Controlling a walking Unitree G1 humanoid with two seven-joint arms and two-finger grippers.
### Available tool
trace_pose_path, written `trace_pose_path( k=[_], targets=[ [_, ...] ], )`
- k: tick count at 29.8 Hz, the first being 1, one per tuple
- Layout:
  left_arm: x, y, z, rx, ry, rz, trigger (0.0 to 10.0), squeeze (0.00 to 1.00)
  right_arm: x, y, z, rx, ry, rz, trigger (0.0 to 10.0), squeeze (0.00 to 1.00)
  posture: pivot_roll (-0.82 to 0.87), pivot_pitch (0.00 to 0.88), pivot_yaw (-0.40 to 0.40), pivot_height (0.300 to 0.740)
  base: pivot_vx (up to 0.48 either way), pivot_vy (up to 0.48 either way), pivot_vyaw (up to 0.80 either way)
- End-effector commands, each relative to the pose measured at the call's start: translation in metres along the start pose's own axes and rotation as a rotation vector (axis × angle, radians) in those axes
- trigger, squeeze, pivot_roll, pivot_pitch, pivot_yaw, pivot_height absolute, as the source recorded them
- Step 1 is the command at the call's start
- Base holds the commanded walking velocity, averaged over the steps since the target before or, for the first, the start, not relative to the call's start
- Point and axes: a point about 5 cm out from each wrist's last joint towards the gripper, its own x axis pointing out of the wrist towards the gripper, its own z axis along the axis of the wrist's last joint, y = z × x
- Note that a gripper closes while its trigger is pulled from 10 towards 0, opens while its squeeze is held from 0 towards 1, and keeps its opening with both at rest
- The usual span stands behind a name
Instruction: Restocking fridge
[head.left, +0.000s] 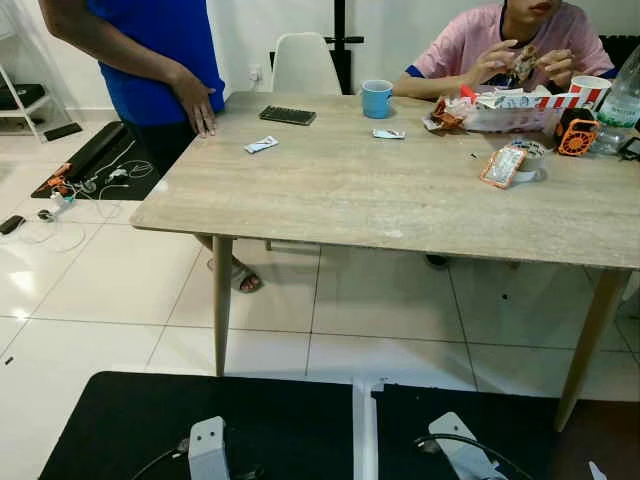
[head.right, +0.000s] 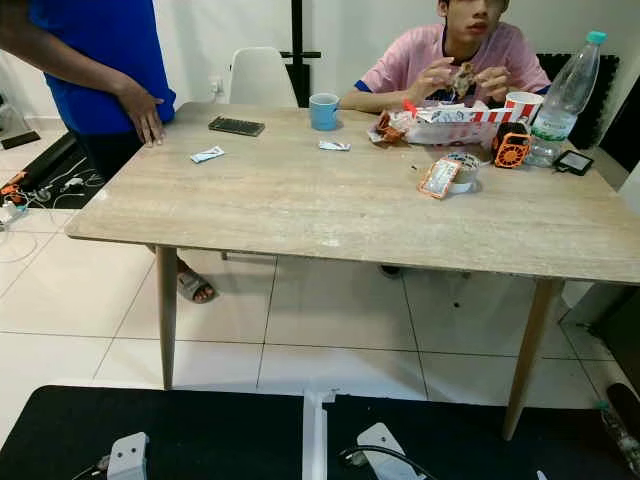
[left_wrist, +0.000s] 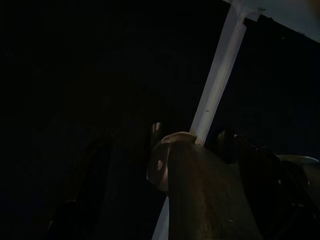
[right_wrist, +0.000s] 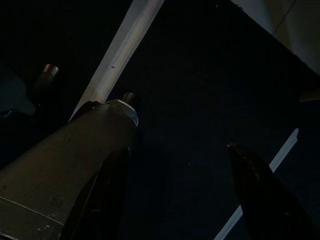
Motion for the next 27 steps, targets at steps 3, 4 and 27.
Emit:
trace_pose_path(
  k=[3,4,27],
  targets=[
    [0.0,0.002,0.0,0.01,0.003,0.002,10.0,0.0,0.0,0.0,0.003,-0.002,-0.007,0.004,10.0,0.0,-0.01,0.0,0.025,0.74,0.0,0.0,0.0],
    [0.0,0.002,0.0,0.01,0.003,0.002,10.0,0.0,0.0,0.0,0.003,-0.002,-0.007,0.004,10.0,0.0,-0.01,0.0,0.025,0.74,0.0,0.0,0.0],
    [-0.018,0.036,-0.045,-0.058,0.07,0.081,10.0,0.0,0.001,0.015,-0.022,-0.049,0.042,0.032,10.0,0.0,0.07,0.038,0.024,0.74,0.0,0.0,0.0]
  ],
)
